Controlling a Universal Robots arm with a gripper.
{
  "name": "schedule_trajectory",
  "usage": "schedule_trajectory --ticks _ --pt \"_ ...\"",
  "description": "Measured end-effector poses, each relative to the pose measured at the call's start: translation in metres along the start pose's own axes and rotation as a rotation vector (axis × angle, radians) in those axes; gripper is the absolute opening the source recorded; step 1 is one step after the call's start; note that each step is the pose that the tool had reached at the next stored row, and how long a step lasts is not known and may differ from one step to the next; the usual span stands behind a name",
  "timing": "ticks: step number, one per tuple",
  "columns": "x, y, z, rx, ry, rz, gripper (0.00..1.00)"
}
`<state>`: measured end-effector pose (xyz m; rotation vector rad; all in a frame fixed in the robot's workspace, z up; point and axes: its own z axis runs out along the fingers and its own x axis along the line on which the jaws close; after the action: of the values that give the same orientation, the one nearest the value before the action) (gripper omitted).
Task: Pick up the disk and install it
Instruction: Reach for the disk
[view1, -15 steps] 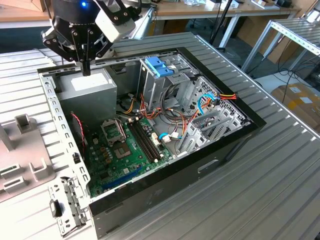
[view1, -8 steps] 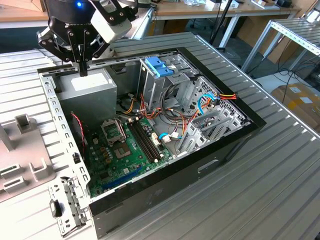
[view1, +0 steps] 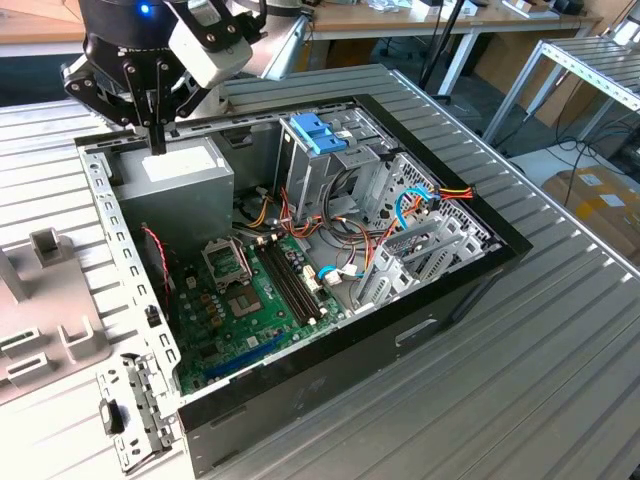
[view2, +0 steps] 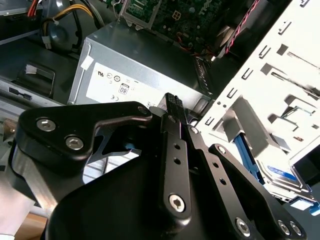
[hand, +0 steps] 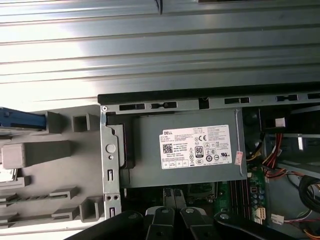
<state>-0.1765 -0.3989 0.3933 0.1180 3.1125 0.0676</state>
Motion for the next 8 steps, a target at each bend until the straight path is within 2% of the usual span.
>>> schedule_trajectory --ticks 8 --pt "0.0064 -0.0005 -0.0002 0.0000 -0.0001 0.000 0.11"
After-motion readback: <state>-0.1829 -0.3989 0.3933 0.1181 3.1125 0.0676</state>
